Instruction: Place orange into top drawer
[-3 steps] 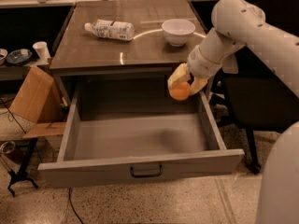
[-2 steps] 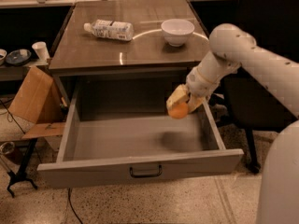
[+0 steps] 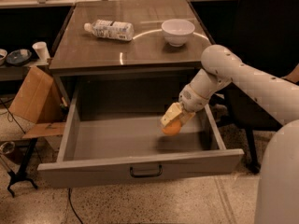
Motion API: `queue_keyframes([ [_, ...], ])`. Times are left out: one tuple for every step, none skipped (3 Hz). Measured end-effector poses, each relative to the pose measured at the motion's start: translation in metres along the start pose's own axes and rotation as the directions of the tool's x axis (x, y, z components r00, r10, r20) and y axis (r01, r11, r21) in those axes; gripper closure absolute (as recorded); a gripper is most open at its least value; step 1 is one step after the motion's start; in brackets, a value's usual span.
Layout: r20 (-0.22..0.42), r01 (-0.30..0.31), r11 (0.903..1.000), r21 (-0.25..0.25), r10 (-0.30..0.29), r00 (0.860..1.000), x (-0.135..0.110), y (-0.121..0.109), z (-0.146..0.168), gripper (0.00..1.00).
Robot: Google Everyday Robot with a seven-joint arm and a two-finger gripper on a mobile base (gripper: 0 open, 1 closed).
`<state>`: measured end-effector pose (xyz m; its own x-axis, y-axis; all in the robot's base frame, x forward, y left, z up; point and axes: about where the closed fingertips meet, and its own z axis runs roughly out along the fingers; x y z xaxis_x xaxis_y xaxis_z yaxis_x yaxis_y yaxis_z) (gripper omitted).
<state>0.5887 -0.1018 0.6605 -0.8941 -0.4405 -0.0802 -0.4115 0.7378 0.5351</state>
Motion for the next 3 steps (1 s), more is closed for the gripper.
queue_keyframes([
  [-0.011,0.076,0.9968,-0.026,-0.076,0.997,-0.0033,0.0119,0.0089,0.59],
  [-0.01,0.117,0.9925,-0.035,-0.117,0.993,-0.0086,0.0213,0.0134,0.28],
  [-0.01,0.117,0.9925,-0.035,-0.117,0.993,-0.0086,0.0213,0.0134,0.05],
])
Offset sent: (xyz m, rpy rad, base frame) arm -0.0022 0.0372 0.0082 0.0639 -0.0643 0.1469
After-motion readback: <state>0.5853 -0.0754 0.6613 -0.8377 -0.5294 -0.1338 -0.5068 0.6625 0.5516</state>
